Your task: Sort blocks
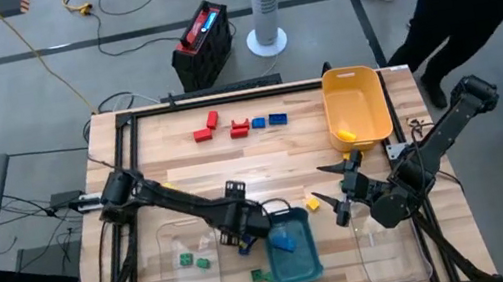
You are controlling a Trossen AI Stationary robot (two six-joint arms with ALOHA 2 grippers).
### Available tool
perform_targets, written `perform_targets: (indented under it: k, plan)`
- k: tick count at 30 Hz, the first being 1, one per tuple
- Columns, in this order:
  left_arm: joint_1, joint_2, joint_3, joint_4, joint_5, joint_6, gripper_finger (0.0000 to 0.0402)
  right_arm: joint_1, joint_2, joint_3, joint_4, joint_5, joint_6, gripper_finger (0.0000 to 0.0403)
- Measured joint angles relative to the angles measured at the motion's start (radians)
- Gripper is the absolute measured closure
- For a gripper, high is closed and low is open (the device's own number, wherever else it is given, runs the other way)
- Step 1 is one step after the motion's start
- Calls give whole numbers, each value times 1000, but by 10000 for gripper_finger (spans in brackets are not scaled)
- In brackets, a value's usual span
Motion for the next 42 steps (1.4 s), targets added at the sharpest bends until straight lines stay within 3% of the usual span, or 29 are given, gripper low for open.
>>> perform_targets:
  k: [5,8,18,26,37,42]
  plan:
    - [89,0,0,-21,-101,26,80,3,0,0,0,-1,0,88]
    - [141,-2,0,-41,-93,33,90,3,0,0,0,-1,0,88]
    - [179,-123,0,-14,250,-38,124,2,0,0,-11,-5,0,88]
    - [181,-102,-50,104,396,-47,123,9,0,0,-12,-5,4,88]
    - [185,-29,-50,106,341,-21,123,9,0,0,-13,-5,6,88]
    - [198,-11,-48,39,162,40,123,8,0,1,-16,-5,8,88]
